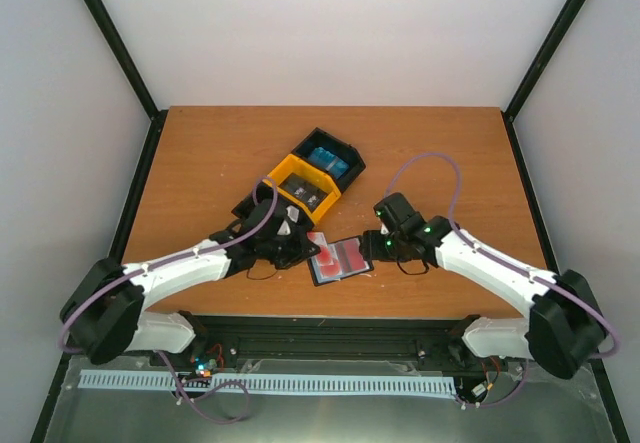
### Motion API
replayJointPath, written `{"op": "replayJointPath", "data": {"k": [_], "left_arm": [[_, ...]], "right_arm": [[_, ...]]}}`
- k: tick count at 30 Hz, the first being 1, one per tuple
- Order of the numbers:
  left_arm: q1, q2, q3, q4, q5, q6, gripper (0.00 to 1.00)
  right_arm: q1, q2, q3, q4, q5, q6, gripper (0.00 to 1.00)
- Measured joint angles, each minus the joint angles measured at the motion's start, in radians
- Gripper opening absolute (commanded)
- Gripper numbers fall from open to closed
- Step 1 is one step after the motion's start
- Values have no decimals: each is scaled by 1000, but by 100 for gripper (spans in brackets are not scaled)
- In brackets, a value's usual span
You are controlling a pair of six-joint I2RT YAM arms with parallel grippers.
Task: Put the credit cards into the card holder
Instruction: Insert the credit card into the card holder.
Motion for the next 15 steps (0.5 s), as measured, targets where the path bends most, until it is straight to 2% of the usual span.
{"op": "replayJointPath", "data": {"k": [7, 15], "left_arm": [[-40, 143, 0, 94, -40, -32, 1], [-48, 211, -17, 198, -32, -74, 1]], "right_arm": [[0, 96, -70, 18, 24, -22, 56], [0, 161, -93, 97, -5, -27, 50]]}}
